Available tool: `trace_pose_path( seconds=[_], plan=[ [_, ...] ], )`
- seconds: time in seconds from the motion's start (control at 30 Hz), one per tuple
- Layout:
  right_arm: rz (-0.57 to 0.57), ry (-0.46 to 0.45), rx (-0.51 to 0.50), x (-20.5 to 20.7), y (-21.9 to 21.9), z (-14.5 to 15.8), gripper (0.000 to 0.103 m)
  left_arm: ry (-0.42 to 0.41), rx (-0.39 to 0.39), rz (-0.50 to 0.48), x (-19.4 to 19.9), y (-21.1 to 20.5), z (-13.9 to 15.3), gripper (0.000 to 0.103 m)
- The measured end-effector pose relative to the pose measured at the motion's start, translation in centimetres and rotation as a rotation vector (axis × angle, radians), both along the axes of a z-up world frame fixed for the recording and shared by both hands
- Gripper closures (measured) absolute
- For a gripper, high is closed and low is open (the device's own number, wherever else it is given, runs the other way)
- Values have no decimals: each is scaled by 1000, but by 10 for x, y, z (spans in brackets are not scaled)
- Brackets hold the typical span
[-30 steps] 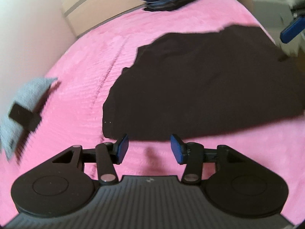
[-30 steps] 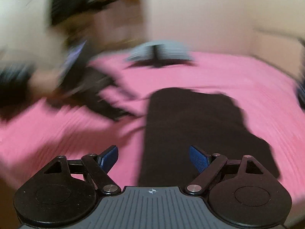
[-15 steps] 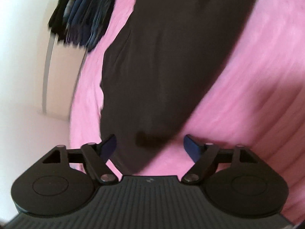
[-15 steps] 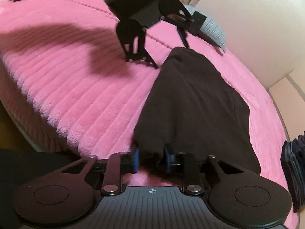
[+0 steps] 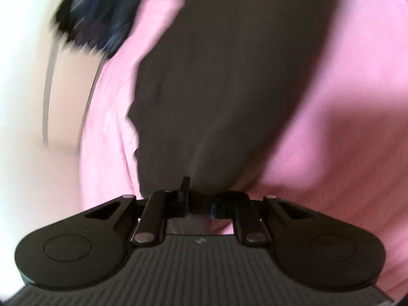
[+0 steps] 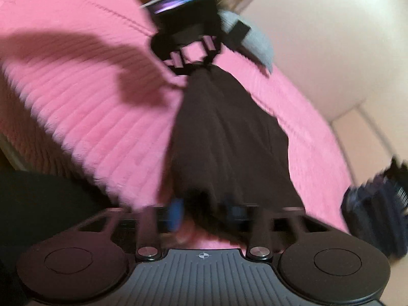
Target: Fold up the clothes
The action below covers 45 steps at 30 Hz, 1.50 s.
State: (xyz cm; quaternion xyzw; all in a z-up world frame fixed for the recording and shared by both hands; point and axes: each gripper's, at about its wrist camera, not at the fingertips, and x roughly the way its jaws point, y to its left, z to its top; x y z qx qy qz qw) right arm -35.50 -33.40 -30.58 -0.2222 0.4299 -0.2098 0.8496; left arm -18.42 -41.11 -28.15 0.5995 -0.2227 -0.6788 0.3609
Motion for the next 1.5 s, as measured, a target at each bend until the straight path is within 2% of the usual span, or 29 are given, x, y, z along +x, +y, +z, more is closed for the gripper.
trace_pose_path(
  seconds=[0.03, 0.1, 0.23, 0.27, 0.3, 0.33, 0.4, 0.5, 0.57, 0.63, 0.7, 0.8, 0.87, 0.97, 1.07, 1.13, 1.2, 1.3, 1.37, 1.43, 1.5],
  plan=[
    [12, -10, -11, 5, 6, -4, 34, 32, 8, 21, 0, -1, 8, 92],
    [36, -33, -29, 16, 17, -10, 34, 42, 18, 37, -3, -2, 17, 92],
    [-1, 20, -69, 50, 11, -32, 35, 81, 61, 86, -9, -8, 32, 92],
    [-19, 57, -95, 56, 6, -42, 36, 98, 75, 101, -9, -9, 36, 92],
    [-32, 86, -114, 57, 1, -49, 54, 115, 91, 115, -7, -7, 40, 92],
    [-28, 80, -103, 50, -2, -44, 66, 132, 106, 127, -6, -4, 45, 92],
    [-17, 61, -76, 35, -8, -32, 75, 152, 131, 130, -6, 4, 51, 92],
    [6, 14, -21, 8, -21, 0, 77, 192, 152, 143, -8, 15, 59, 92],
    [33, -37, -3, -5, -42, 35, 77, 291, 157, 202, -6, 13, 75, 92],
    [39, -91, -27, -8, -71, 69, 78, 411, 136, 261, 3, 3, 98, 92],
    [41, -122, -90, -1, -103, 95, 78, 455, 90, 293, 8, -9, 122, 92],
    [77, -148, -179, 24, -153, 125, 79, 430, -16, 336, 13, -25, 163, 93],
    [124, -167, -227, 39, -180, 142, 79, 421, -85, 384, 20, -20, 191, 93],
    [186, -203, -246, 44, -178, 139, 79, 393, -170, 446, 24, -3, 225, 93],
    [248, -239, -262, 49, -175, 136, 79, 345, -193, 497, 10, 43, 223, 93],
    [280, -216, -207, 40, -154, 102, 79, 321, -179, 536, -9, 82, 196, 93],
    [316, -178, -147, 26, -131, 60, 79, 325, -134, 581, -29, 122, 155, 92],
    [360, -51, -61, 0, -98, -7, 79, 348, -25, 649, -61, 167, 86, 92],
    [377, 17, -55, -19, -81, -36, 78, 359, 32, 689, -79, 190, 47, 92],
    [358, 16, -42, -38, -71, -44, 78, 359, 18, 722, -91, 212, 26, 92],
    [318, -6, -25, -52, -69, -41, 78, 429, 5, 770, -94, 222, 27, 91]
  ],
)
